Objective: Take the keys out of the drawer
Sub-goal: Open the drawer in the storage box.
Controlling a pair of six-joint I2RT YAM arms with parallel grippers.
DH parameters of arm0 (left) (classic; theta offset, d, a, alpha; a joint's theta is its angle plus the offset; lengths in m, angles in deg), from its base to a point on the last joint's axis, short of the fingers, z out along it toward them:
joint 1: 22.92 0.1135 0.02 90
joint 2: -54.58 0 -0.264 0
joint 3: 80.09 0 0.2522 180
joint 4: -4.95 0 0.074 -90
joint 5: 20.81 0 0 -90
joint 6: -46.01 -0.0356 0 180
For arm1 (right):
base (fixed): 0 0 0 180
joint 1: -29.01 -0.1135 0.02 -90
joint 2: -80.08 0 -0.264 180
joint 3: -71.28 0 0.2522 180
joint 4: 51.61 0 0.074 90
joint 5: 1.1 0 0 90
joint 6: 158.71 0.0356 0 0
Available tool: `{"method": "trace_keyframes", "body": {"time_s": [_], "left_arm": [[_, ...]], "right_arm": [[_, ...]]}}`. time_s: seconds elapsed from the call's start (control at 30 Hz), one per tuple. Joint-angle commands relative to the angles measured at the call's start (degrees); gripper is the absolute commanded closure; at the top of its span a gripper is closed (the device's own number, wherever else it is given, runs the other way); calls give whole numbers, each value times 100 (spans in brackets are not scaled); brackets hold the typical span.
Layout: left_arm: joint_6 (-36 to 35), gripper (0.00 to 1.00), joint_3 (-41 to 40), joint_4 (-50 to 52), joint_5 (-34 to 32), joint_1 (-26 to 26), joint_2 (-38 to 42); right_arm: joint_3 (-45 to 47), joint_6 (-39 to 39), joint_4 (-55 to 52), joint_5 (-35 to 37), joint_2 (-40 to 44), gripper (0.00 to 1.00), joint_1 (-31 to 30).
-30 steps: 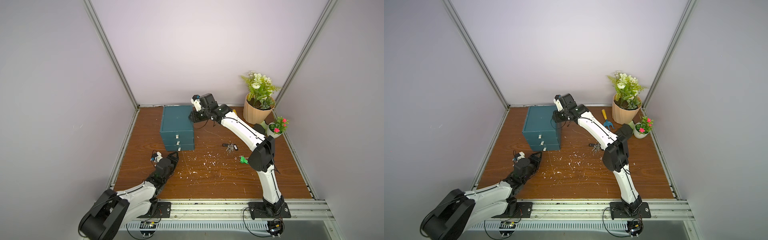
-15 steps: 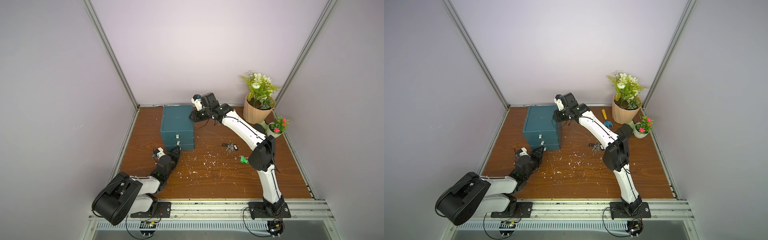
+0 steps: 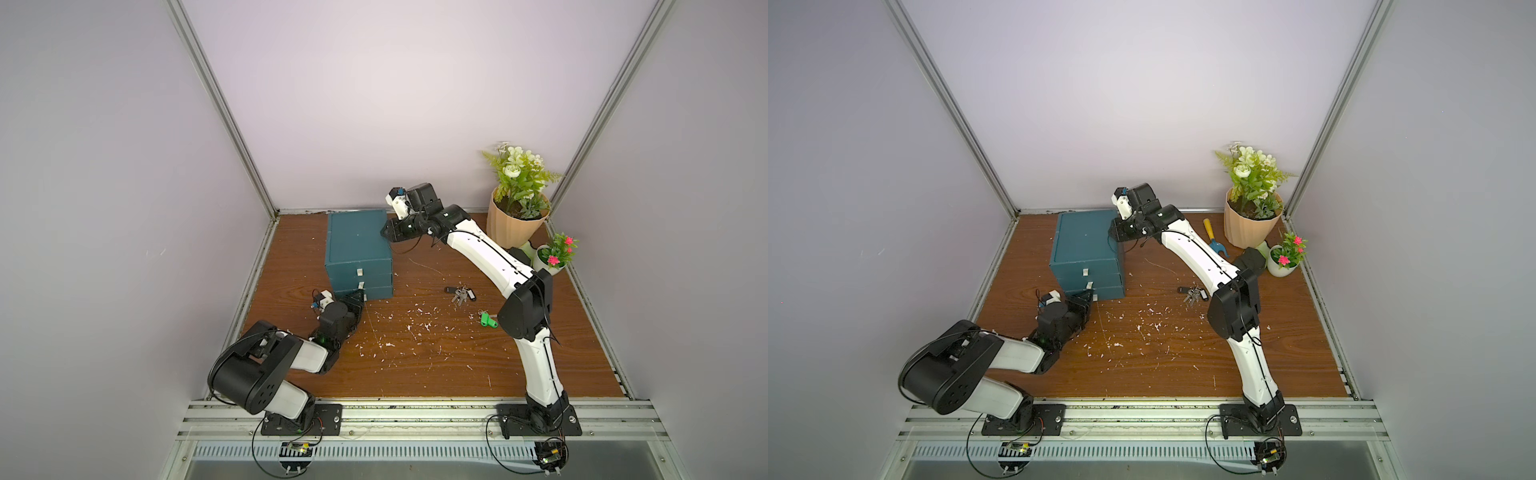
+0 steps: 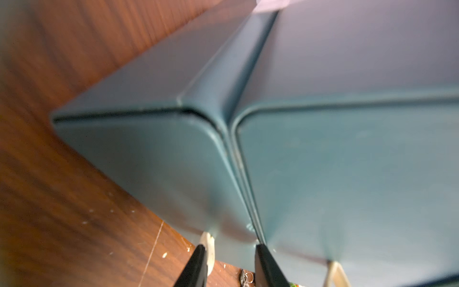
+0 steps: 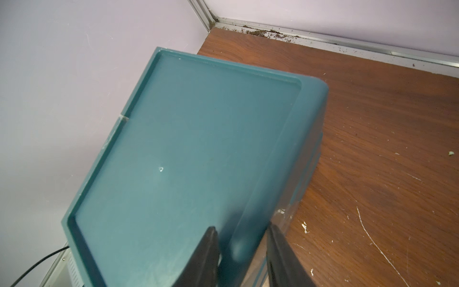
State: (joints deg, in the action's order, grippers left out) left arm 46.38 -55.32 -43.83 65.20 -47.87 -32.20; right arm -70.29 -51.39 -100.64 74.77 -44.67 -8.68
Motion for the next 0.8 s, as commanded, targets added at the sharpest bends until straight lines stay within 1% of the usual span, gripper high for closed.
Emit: {"method": "trace_keyframes", "body": {"time_s": [0.0, 0.13, 0.27, 0.3, 0.37, 0.43, 0.5, 0.63, 0.77], "left_arm": [[132, 67, 113, -414, 299, 78, -187], [110, 70, 55, -425, 227, 79, -225], [84, 69, 43, -425, 170, 78, -253], [92, 66, 52, -423, 183, 78, -255], [85, 54, 35, -419, 221, 79, -219], [65, 49, -3, -400, 225, 74, -150], [60, 48, -66, -402, 214, 78, -64], [3, 50, -107, -276, 249, 78, 13], [-46, 59, 8, -284, 297, 77, -118]], "right_arm": [[-117, -145, -261, -103, -85, 64, 69], [-85, -155, -285, -158, -94, 64, 97], [-52, -150, -303, -210, -69, 64, 135], [-50, -147, -298, -222, -67, 64, 143], [-50, -133, -297, -251, -51, 64, 160], [-56, -124, -280, -250, -49, 64, 159], [-75, -104, -260, -263, -45, 65, 157], [-69, -85, -258, -270, -50, 65, 159], [-29, -91, -266, -279, -15, 65, 158]]}}
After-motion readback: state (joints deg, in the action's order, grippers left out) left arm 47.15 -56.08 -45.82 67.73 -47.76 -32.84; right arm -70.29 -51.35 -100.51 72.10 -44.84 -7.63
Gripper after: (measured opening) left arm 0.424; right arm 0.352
